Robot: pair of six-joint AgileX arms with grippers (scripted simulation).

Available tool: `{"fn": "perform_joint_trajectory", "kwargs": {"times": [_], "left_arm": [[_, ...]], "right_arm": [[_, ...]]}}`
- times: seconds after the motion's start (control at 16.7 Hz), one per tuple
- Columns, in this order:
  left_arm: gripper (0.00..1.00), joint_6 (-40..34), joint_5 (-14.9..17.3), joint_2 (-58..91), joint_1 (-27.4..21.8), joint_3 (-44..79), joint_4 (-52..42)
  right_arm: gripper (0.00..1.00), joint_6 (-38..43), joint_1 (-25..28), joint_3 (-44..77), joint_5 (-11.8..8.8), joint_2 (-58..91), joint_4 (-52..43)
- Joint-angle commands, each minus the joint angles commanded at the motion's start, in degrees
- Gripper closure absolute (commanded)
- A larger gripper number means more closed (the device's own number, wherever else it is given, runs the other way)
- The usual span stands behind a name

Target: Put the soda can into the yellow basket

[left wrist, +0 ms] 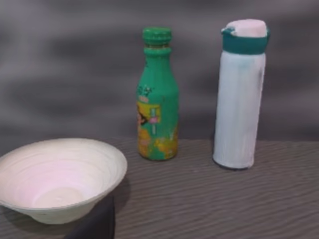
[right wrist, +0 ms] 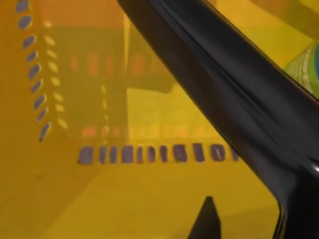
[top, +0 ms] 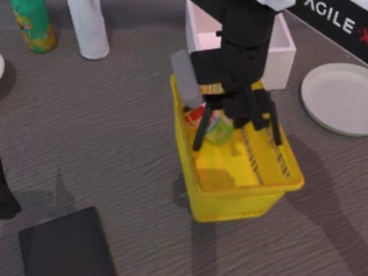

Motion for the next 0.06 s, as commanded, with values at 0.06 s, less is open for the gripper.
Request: {"fn": "perform_joint_trajectory", "kwargs": {"times": [0.06], "left_arm": [[0.0, 0.0, 0.0, 0.0, 0.0, 0.0, 0.0]], "right_arm": [[1.0, 0.0, -0.1, 0.2, 0.0, -0.1, -0.2]]}}
